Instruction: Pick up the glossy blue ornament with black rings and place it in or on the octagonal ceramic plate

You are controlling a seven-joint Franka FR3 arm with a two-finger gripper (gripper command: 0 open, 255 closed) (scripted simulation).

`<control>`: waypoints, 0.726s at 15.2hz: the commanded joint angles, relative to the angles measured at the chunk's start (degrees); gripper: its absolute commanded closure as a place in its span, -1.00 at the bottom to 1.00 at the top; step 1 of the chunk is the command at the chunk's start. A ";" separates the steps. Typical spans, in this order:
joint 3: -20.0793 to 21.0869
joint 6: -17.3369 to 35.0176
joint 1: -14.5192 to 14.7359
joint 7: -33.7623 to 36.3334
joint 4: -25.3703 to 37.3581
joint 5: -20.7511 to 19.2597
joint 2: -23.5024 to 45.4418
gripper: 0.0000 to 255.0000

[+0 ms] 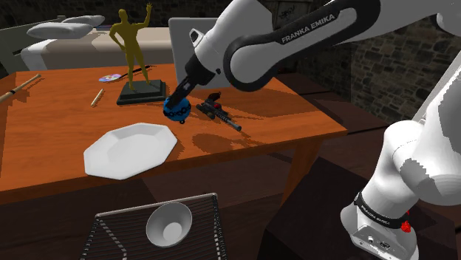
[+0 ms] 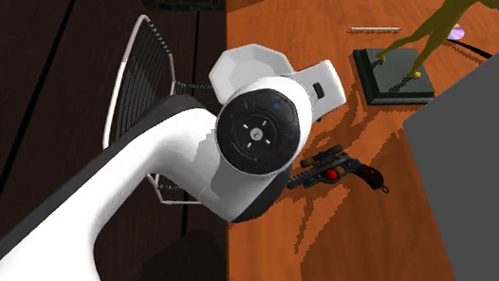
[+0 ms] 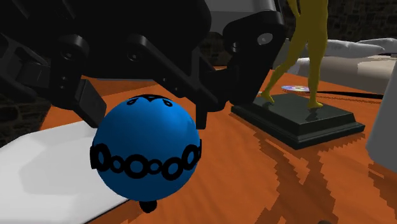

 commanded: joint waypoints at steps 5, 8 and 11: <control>3.85 0.64 1.90 17.93 6.83 -14.84 7.15 1.00; 3.83 -0.36 4.65 26.15 11.34 -21.85 11.02 1.00; 3.23 0.41 6.22 29.83 12.56 -25.10 13.24 1.00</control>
